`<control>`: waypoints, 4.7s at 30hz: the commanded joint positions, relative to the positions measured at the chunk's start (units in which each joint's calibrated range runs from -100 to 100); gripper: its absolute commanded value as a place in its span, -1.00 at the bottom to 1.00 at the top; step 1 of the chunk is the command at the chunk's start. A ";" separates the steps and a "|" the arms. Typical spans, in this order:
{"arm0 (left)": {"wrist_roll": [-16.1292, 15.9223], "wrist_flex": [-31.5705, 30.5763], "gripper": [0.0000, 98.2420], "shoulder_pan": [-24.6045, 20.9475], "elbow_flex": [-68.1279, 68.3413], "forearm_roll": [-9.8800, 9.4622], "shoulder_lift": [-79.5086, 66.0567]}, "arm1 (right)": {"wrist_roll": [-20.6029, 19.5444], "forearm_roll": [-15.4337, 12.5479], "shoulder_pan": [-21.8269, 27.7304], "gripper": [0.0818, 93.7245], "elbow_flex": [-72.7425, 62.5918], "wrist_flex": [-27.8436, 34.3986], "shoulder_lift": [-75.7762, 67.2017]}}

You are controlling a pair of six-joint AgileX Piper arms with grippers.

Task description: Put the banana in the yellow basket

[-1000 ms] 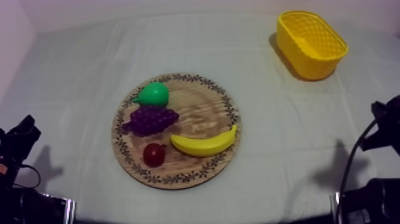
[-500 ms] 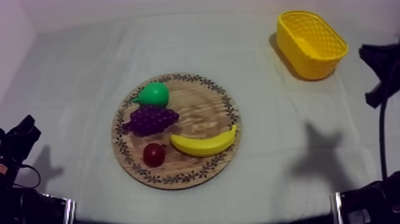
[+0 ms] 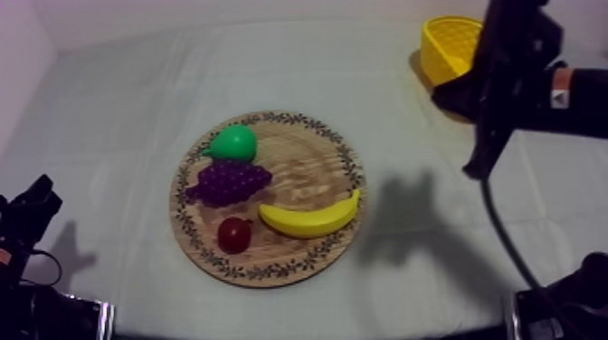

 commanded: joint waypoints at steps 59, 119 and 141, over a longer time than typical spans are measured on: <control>0.00 -0.01 -1.00 0.02 -0.01 0.03 -0.05 | -16.02 -3.57 27.59 -0.99 42.49 8.80 -59.94; 0.00 -0.01 -1.00 0.02 -0.01 0.03 -0.05 | -14.40 -4.01 32.62 -0.98 42.92 7.36 -60.70; 0.01 -0.01 -1.00 0.02 -0.01 0.03 -0.05 | -17.59 -3.35 31.97 -0.99 43.83 3.50 -60.70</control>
